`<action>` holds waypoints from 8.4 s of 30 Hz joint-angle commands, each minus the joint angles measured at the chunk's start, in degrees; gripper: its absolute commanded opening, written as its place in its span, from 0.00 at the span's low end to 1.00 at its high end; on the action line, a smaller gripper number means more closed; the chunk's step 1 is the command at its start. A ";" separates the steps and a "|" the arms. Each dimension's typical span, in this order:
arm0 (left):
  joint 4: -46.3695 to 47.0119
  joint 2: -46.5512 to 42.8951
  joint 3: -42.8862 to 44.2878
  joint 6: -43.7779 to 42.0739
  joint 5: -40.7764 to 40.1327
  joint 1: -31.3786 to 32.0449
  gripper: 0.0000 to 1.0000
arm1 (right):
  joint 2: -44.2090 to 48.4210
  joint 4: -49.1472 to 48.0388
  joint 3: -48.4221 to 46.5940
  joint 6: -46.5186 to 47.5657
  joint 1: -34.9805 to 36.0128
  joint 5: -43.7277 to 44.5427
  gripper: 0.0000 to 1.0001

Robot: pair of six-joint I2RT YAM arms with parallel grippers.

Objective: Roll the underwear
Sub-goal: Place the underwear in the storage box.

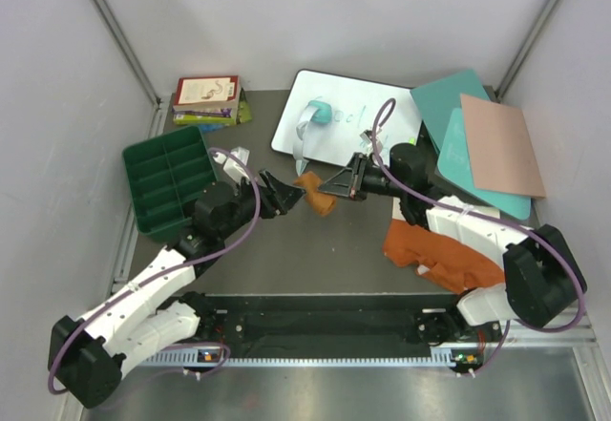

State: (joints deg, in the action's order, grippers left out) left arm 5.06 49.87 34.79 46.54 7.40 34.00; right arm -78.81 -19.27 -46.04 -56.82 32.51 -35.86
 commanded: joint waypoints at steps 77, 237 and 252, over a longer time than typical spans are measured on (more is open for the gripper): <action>3.82 23.97 4.08 2.67 -12.66 -42.44 0.00 | -30.97 58.82 -74.98 26.23 -15.73 7.21 0.66; -57.79 46.55 44.23 30.01 -15.49 -51.23 0.69 | -27.19 49.85 -71.64 23.77 -20.73 3.07 0.66; -53.14 46.20 43.44 28.16 -13.38 -50.96 0.26 | -26.66 49.24 -69.98 23.33 -20.73 3.07 0.66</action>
State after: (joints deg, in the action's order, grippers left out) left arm -49.89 97.27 77.73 75.70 -6.57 -16.82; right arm -109.47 32.51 -116.60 -33.61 12.47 -32.25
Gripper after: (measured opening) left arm 0.309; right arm 0.663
